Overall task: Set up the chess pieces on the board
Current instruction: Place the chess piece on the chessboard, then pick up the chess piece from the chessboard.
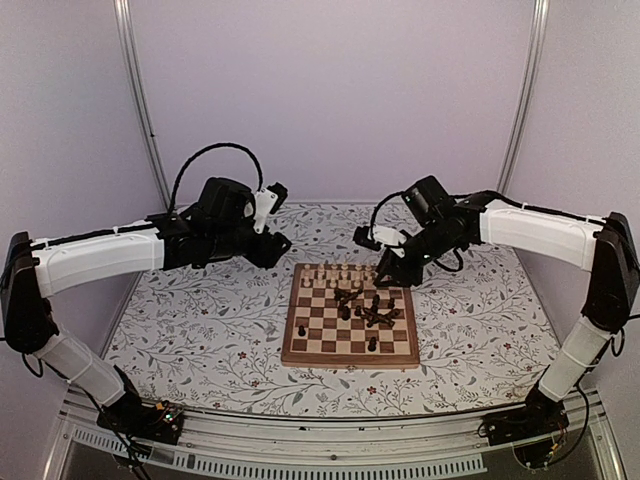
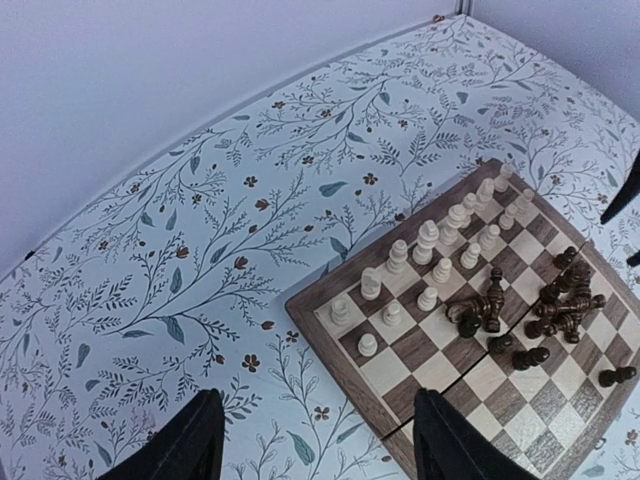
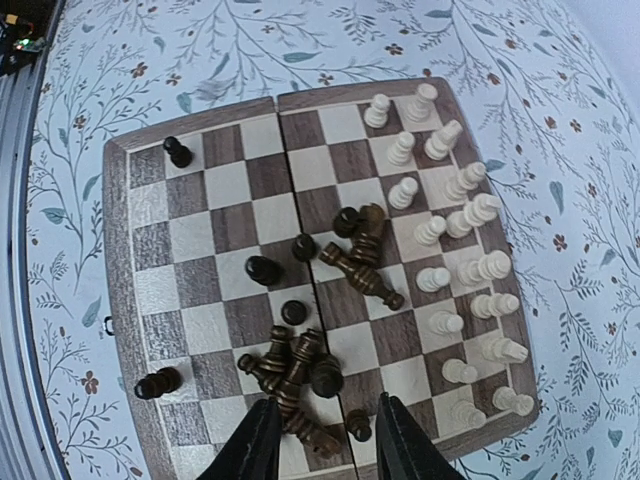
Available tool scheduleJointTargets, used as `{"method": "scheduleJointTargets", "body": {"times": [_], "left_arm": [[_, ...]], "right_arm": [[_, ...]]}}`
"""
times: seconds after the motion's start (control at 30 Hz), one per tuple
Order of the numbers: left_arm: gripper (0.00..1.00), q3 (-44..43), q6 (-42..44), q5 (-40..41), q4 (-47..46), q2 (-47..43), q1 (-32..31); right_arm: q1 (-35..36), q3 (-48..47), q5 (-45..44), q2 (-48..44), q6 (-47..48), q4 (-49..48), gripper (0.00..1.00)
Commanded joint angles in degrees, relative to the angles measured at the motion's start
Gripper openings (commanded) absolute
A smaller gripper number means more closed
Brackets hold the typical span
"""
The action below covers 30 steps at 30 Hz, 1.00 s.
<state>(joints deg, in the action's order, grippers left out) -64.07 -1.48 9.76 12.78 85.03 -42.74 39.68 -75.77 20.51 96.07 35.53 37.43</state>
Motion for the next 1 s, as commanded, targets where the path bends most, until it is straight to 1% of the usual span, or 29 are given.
{"method": "scheduleJointTargets", "body": {"times": [0.0, 0.4, 0.57, 0.67, 0.97], "left_arm": [[0.66, -1.0, 0.8, -1.4, 0.5, 0.0, -0.1], [0.66, -1.7, 0.9, -3.7, 1.3, 0.5, -0.1], [0.66, -1.8, 0.7, -4.8, 1.4, 0.6, -0.2], [0.66, -1.8, 0.7, -5.1, 1.5, 0.8, -0.1], [0.66, -1.9, 0.6, -5.8, 1.7, 1.1, -0.2]], "right_arm": [[-1.6, -0.8, 1.5, 2.7, -2.2, 0.1, 0.35], [-1.5, -0.9, 1.4, 9.1, -2.9, -0.5, 0.44], [-1.5, -1.6, -0.1, 11.1, -3.8, -0.8, 0.44], [-1.5, -2.0, -0.6, 11.8, -4.0, -0.8, 0.38], [-1.6, -2.5, -2.8, 11.8, -4.5, -0.9, 0.10]]}}
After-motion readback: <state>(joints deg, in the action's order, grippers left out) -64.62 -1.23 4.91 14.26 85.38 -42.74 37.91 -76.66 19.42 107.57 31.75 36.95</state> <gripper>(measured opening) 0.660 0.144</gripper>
